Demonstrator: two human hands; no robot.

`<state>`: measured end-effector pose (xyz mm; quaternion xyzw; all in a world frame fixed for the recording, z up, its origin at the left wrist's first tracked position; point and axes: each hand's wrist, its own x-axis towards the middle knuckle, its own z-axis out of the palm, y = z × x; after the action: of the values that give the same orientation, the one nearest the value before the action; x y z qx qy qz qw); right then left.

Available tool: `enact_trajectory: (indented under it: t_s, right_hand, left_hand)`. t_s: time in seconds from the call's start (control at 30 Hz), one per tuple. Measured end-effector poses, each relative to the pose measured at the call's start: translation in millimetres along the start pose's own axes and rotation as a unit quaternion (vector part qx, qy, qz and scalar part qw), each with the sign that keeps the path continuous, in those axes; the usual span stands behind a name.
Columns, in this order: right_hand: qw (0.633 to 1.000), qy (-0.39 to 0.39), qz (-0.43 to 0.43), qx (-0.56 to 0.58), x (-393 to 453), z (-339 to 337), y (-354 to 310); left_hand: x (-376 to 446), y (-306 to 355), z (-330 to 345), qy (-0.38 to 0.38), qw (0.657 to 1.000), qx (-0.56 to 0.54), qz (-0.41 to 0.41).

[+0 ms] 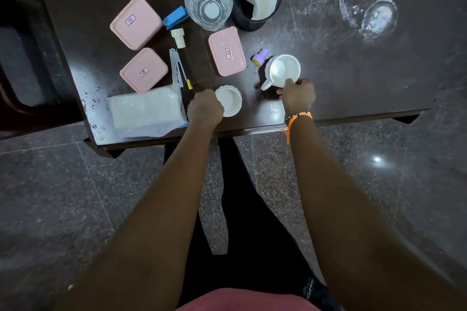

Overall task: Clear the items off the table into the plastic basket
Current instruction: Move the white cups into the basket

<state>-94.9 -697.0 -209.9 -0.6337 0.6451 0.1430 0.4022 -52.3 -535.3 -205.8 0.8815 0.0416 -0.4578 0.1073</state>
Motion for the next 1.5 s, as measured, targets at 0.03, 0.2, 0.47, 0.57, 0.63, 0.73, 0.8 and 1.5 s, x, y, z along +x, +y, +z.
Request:
enact_trajectory:
  t_s: [0.03,0.2,0.47,0.57,0.63,0.73,0.8,1.5]
  right_hand:
    - [1.0,-0.004,-0.005,-0.006,-0.3,-0.3,-1.6]
    - [0.997,-0.008,-0.063,-0.038,-26.8,-1.5,-2.3]
    - [0.962,-0.044,-0.25,-0.101,-123.6,22.5,-26.6]
    - [0.937,-0.083,-0.316,-0.124,-167.6,50.5,-47.0]
    - [0.922,-0.105,-0.35,-0.125,-197.8,73.2,-61.7]
    - [0.899,-0.157,-0.39,-0.122,-249.8,117.5,-82.3]
    - [0.887,-0.176,-0.407,-0.128,-282.1,147.6,-95.2]
    - [0.791,-0.161,-0.476,-0.349,-444.1,409.1,-179.7]
  left_hand:
    - [0.3,-0.7,-0.5,0.006,1.0,0.002,0.004]
    - [-13.8,-16.2,-8.5,0.045,0.994,-0.098,0.002]
    - [-67.7,-84.7,-52.5,0.181,0.939,-0.291,-0.016]
    - [-82.5,-128.9,-78.1,0.225,0.9,-0.37,-0.045]
    - [-90.9,-162.4,-95.7,0.269,0.869,-0.41,-0.066]
    - [-103.3,-219.9,-127.5,0.339,0.829,-0.437,-0.086]
    - [-107.7,-255.5,-147.1,0.368,0.801,-0.463,-0.094]
    - [-27.8,-465.8,-271.5,0.266,0.894,-0.286,-0.221]
